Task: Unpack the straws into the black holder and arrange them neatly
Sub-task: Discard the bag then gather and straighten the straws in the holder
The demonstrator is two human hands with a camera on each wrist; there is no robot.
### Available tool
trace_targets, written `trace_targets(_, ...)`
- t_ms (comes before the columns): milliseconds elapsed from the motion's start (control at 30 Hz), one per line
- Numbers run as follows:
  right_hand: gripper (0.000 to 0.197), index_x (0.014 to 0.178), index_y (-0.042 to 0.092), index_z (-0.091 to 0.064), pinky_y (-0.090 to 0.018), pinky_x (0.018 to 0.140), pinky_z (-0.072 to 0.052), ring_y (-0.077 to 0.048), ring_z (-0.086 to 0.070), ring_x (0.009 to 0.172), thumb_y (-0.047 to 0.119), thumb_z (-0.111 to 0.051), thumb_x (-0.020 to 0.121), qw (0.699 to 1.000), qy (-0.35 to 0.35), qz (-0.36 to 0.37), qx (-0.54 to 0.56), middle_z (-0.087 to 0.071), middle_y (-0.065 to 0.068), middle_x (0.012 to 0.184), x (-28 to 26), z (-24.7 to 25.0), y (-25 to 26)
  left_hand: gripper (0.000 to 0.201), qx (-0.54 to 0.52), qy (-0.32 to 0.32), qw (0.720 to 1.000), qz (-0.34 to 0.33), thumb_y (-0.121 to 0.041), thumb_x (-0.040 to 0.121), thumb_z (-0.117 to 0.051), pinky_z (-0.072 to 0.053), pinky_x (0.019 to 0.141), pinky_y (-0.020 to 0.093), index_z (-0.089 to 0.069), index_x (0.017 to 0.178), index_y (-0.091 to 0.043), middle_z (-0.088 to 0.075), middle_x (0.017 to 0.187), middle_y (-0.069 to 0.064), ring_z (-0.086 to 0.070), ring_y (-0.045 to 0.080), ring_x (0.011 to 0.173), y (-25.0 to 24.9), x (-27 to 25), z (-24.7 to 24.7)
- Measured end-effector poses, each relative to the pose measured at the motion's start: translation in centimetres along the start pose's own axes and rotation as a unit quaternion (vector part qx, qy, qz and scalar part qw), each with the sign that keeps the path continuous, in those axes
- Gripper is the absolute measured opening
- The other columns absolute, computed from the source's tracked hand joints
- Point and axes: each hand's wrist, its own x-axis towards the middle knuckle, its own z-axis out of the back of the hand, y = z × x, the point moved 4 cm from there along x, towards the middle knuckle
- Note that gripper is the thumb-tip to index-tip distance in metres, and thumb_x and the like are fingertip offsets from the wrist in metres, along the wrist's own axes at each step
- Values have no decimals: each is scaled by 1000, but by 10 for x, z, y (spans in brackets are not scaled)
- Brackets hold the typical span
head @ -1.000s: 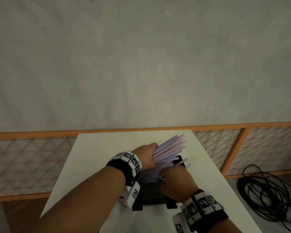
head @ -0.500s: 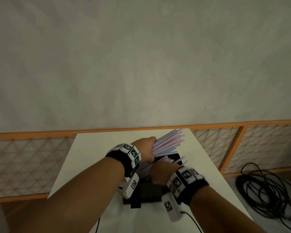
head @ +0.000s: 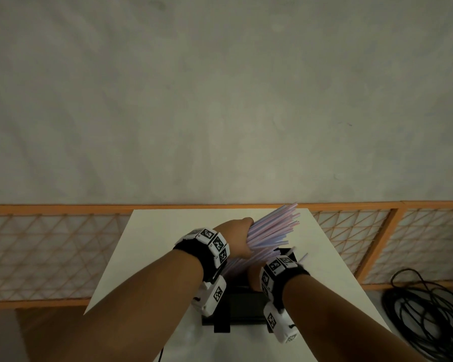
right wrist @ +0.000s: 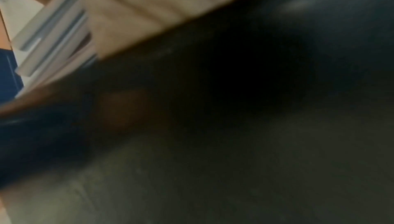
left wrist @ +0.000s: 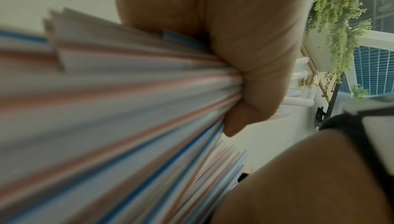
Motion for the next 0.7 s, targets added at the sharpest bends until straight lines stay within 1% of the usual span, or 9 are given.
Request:
trace_targets(67,50,143,11,-31,-45,109,-28,-29,-30,137,24,-45,96,999,24,12,-40,-32,-9,150,-1,-3,-1,46,0,4,1000,1,-18,72,-70,-43,65,33,-45,109,-8,-53,91,8,-53,26,77,0,0,-1)
trace_targets(133,41,136,8,-40,-41,105,-33,-27,-42,128,23,-42,98,996,33,62,-56,-43,-11,142,-1,-6,0,45,0,4,1000,3,-20,72,-70,-44,64,34,-44,108,-10,-53,90,7,-54,27,76,0,0,-1)
trace_targets(233,36,127,6,-48,-37,100,-39,-23,-52,108,22,-47,95,995,33,95,5,-53,-14,131,-2,-5,3,45,0,-1,1000,1,-20,72,-69,-45,65,34,-44,109,-11,-54,91,8,-56,28,78,1,0,-1)
trace_targets(300,25,109,3,-58,-36,86,-46,-26,-57,90,20,-49,94,994,33,97,32,-63,-14,100,-1,-2,1,44,1,-3,1000,2,-18,73,-69,-45,65,35,-44,109,-10,-57,96,12,-55,29,78,0,0,-1)
trace_targets(367,13,86,3,-58,-35,73,-45,-25,-55,72,14,-54,91,994,33,102,7,-55,-7,74,-9,10,-1,42,2,-6,1000,2,-18,75,-68,-46,67,35,-44,108,-9,-59,100,14,-54,28,77,0,0,0)
trace_targets(400,11,87,3,-59,-36,73,-46,-26,-56,76,14,-56,89,994,31,108,-15,-57,-8,79,-12,15,-3,42,3,-7,1000,1,-18,75,-68,-46,68,35,-45,108,-9,-59,100,14,-53,28,77,0,0,0)
trace_targets(500,34,113,6,-60,-37,81,-49,-29,-60,99,29,-60,87,988,-17,134,-80,-63,-10,108,-12,21,-7,41,-2,-15,1000,-3,-19,75,-69,-43,68,32,-46,106,-9,-60,100,14,-51,25,76,0,1,-2)
trace_targets(667,43,126,9,-52,-33,88,-42,-26,-50,120,36,-51,93,993,11,76,-86,-56,-10,123,-26,35,-19,34,-9,-30,1000,2,-14,75,-67,-38,64,30,-43,99,-10,-55,93,12,-50,25,74,0,0,2)
trace_targets(700,43,126,10,-52,-31,84,-40,-25,-50,119,38,-49,94,993,12,61,-95,-55,-9,121,-25,35,-24,35,-9,-28,1000,4,-14,74,-67,-37,63,30,-42,98,-11,-53,90,10,-50,25,74,0,0,3)
